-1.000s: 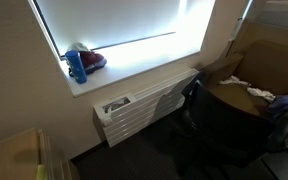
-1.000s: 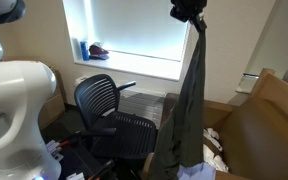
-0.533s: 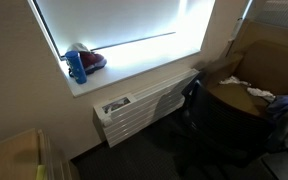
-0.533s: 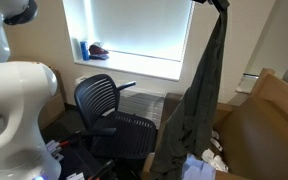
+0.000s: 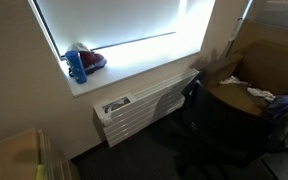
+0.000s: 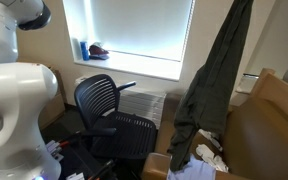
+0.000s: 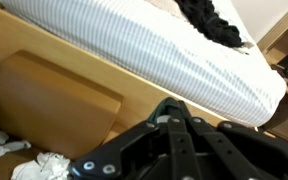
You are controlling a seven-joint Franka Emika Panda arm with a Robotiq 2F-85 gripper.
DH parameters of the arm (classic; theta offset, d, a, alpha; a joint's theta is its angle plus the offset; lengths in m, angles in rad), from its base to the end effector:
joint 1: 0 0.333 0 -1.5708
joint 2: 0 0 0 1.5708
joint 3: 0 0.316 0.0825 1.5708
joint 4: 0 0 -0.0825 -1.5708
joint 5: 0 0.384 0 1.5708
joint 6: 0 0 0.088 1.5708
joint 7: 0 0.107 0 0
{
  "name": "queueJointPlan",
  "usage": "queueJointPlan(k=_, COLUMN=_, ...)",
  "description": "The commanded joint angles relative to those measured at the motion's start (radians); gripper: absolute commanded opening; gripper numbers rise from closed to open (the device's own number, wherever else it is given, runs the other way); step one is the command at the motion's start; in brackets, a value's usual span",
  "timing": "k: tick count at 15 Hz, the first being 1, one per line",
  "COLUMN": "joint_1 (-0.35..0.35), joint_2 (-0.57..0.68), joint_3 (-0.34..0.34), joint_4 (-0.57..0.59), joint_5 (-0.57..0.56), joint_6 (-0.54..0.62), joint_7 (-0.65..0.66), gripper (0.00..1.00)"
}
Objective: Put the shirt on the black chair on the brown chair
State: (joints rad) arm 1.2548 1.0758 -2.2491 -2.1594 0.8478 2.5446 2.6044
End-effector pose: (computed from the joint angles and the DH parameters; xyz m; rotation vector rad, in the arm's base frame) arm 0.3882 -0.2142 0.7009 0.6883 2.0028 -0.9980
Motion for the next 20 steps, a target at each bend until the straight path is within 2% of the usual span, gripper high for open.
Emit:
queueJointPlan(k=1, joint_1=-0.209, joint_2=0.019, joint_3=0.094, joint_4=0.103, joint_5=0.211, joint_6=0.115, joint_7=0.000, gripper=0.00)
queueJointPlan(k=3, joint_1=-0.339, joint_2=0.069, joint_3=0.184, joint_4=0.108, joint_5=0.369, joint_6=0.136, joint_7=-0.005, gripper=0.00)
queueJointPlan(k=4, joint_1=-0.378, joint_2=0.081, joint_3=0.245, joint_4=0.111, joint_5=0.386, joint_6=0.116, joint_7=0.008, gripper=0.00)
queueJointPlan(k=5, joint_1=-0.368, joint_2=0.083, joint_3=0.288, joint_4=0.089, joint_5=0.334, joint_6=0.088, joint_7=0.032, gripper=0.00)
queueJointPlan(k=6, joint_1=-0.317, joint_2=0.027, joint_3=0.218, joint_4=0.090, joint_5=0.320, joint_6=0.110, joint_7=-0.005, gripper=0.01)
queueJointPlan(k=8, joint_1=-0.376, joint_2=0.058, joint_3=0.304, joint_4=0.090, joint_5=0.326, joint_6=0.104, joint_7=0.009, gripper=0.01)
queueJointPlan(k=9, joint_1=-0.381, joint_2=0.071, joint_3=0.314, joint_4=0.090, joint_5=0.326, joint_6=0.104, joint_7=0.009, gripper=0.01)
queueJointPlan(k=13, joint_1=-0.389, joint_2=0.092, joint_3=0.305, joint_4=0.089, joint_5=0.329, joint_6=0.104, joint_7=0.001, gripper=0.00)
queueJointPlan(k=16, joint_1=-0.425, joint_2=0.103, joint_3=0.323, joint_4=0.094, joint_5=0.416, joint_6=0.137, joint_7=0.002, gripper=0.00)
queueJointPlan(k=17, joint_1=-0.387, joint_2=0.083, joint_3=0.312, joint_4=0.087, joint_5=0.359, joint_6=0.109, joint_7=0.001, gripper=0.00)
queueJointPlan(k=20, joint_1=-0.389, joint_2=0.083, joint_3=0.312, joint_4=0.086, joint_5=0.361, joint_6=0.108, joint_7=-0.001, gripper=0.01)
